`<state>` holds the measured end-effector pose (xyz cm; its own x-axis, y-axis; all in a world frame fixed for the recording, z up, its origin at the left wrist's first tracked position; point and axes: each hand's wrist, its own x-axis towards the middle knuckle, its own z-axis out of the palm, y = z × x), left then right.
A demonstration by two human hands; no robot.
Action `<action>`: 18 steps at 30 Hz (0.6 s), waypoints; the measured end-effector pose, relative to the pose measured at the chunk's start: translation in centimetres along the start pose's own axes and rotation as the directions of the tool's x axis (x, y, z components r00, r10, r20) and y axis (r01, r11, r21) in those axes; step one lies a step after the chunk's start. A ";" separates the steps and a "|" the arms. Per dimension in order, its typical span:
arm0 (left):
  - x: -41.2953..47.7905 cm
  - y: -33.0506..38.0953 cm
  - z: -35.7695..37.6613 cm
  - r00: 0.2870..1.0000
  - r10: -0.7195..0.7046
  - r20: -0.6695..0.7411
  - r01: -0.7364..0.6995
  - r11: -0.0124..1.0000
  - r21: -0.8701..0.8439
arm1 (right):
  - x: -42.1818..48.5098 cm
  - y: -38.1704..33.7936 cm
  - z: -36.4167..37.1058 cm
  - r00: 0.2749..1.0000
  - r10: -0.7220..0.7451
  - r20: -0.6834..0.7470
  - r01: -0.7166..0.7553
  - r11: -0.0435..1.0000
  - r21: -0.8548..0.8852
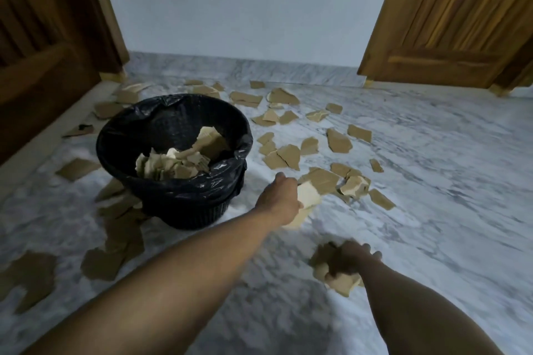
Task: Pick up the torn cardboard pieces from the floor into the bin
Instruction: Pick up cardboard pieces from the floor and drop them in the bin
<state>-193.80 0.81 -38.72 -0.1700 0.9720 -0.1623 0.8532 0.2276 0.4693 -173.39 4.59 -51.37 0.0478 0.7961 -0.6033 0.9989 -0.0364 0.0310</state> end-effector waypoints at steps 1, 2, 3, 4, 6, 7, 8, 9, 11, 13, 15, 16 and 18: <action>0.4 0.0 -1.7 0.999 0.011 -0.038 -0.012 1.000 -0.021 | -0.4 -0.2 0.2 1.000 -0.006 0.031 0.005 1.000 0.024; 0.7 -0.1 -3.4 0.997 0.017 -0.078 -0.020 0.999 -0.035 | -0.6 -0.4 0.4 0.998 -0.025 0.065 0.021 0.998 0.059; 0.9 -0.3 -5.1 0.994 0.017 -0.113 -0.022 0.999 -0.039 | -0.8 -0.8 0.3 0.995 -0.060 0.085 0.053 0.995 0.089; 1.2 -0.7 -6.6 0.990 0.015 -0.143 -0.021 0.999 -0.039 | -0.8 -1.1 0.1 0.994 -0.079 0.076 0.067 0.987 0.145; 1.5 -1.9 -9.7 0.981 -0.007 -0.191 -0.002 0.999 -0.047 | -1.9 -2.9 -1.2 0.996 -0.087 0.015 0.081 0.964 0.254; 1.7 -2.6 -11.0 0.977 -0.033 -0.210 0.020 0.998 -0.062 | -2.8 -4.2 -2.5 0.995 -0.099 -0.028 0.103 0.947 0.306; 2.0 -3.4 -12.3 0.971 -0.065 -0.229 0.046 0.995 -0.089 | -3.7 -5.5 -4.1 0.991 -0.114 -0.065 0.130 0.930 0.344; 2.1 -4.2 -13.7 0.964 -0.099 -0.248 0.069 0.989 -0.129 | -4.5 -7.1 -6.3 0.983 -0.146 -0.107 0.177 0.899 0.401; 2.2 -6.5 -16.4 0.947 -0.173 -0.271 0.095 0.956 -0.278 | -5.8 -10.0 -10.7 0.951 -0.176 -0.254 0.303 0.693 0.654; 2.0 -9.2 -19.3 0.918 -0.243 -0.313 0.108 0.914 -0.391 | -6.7 -12.6 -15.0 0.871 -0.100 -0.480 0.456 0.528 0.717; 1.6 -12.2 -21.6 0.879 -0.322 -0.351 0.157 0.892 -0.424 | -8.6 -15.5 -18.4 0.730 -0.113 -0.674 0.656 0.392 0.645; 1.4 -13.9 -22.4 0.864 -0.366 -0.347 0.197 0.878 -0.436 | -10.2 -17.3 -19.7 0.674 -0.130 -0.728 0.717 0.355 0.601; 0.8 -17.2 -23.4 0.849 -0.452 -0.272 0.306 0.842 -0.444 | -12.4 -21.1 -21.7 0.600 -0.173 -0.781 0.791 0.271 0.548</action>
<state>-220.19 -0.95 -26.63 -0.6643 0.7388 -0.1135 0.4479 0.5149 0.7309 -195.14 8.55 -27.26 -0.1459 0.9559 0.2548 0.3101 0.2888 -0.9058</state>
